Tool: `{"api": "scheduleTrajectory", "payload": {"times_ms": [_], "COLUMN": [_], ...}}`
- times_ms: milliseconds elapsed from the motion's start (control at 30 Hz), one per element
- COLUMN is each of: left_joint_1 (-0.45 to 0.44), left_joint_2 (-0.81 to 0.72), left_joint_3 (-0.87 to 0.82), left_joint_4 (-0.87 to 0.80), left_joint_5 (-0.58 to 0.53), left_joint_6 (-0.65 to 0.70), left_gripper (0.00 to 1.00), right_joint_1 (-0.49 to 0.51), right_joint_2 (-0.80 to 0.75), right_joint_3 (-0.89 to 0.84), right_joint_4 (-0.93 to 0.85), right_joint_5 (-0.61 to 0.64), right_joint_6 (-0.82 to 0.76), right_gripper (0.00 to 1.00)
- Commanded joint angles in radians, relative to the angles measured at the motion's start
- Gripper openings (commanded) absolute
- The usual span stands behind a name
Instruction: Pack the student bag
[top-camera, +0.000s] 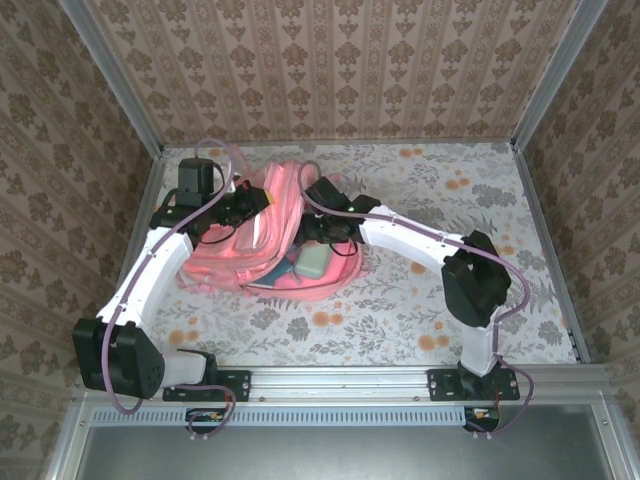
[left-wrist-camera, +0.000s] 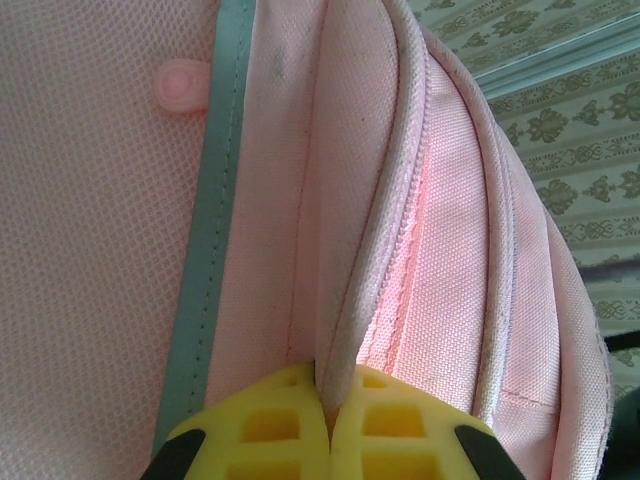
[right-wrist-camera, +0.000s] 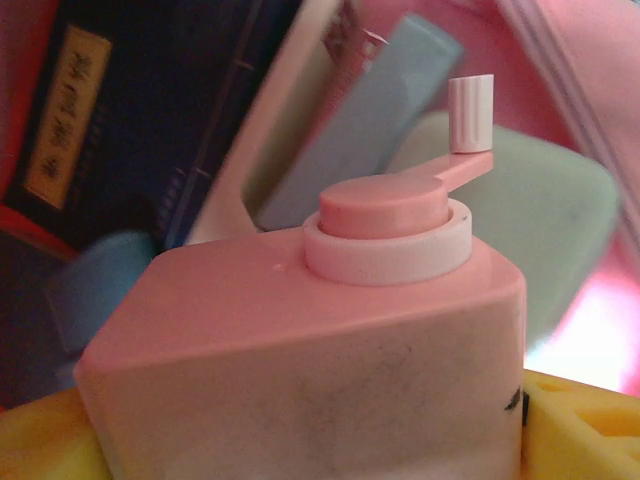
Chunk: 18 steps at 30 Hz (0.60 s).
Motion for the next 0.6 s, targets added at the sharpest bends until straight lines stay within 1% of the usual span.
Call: {"api": "scheduleTrajectory", "payload": {"times_ms": [0,67,100,233,433,567], "left_joint_1": [0.006,0.006,0.005,0.006,0.005,0.000], "left_joint_2": [-0.056,-0.053,-0.052,-0.045,-0.035,-0.028], "left_joint_3": [0.034,0.030,0.030,0.025,0.014,0.000], "left_joint_4": [0.131,0.130,0.131,0.125,0.105,0.084], "left_joint_5": [0.057,0.056,0.057,0.054,0.045,0.020], "left_joint_6": [-0.033,-0.033,-0.032,-0.024,-0.004,0.019], "left_gripper": [0.00,0.00,0.00,0.00,0.00,0.00], "right_joint_1": [0.000,0.002,0.002,-0.002,-0.025,-0.058], "right_joint_2": [0.053,0.093,0.107,0.118,0.045,-0.046], "right_joint_3": [0.087,0.127,0.139,0.137,0.065,-0.023], "right_joint_4": [0.077,0.073,0.070,0.074,0.083,0.080], "right_joint_5": [-0.073,-0.096,-0.106,-0.130,-0.106,-0.065], "right_joint_6": [0.042,0.043,0.047,0.062,0.062,0.059], "right_gripper": [0.80,0.81,0.83,0.99,0.99,1.00]}}
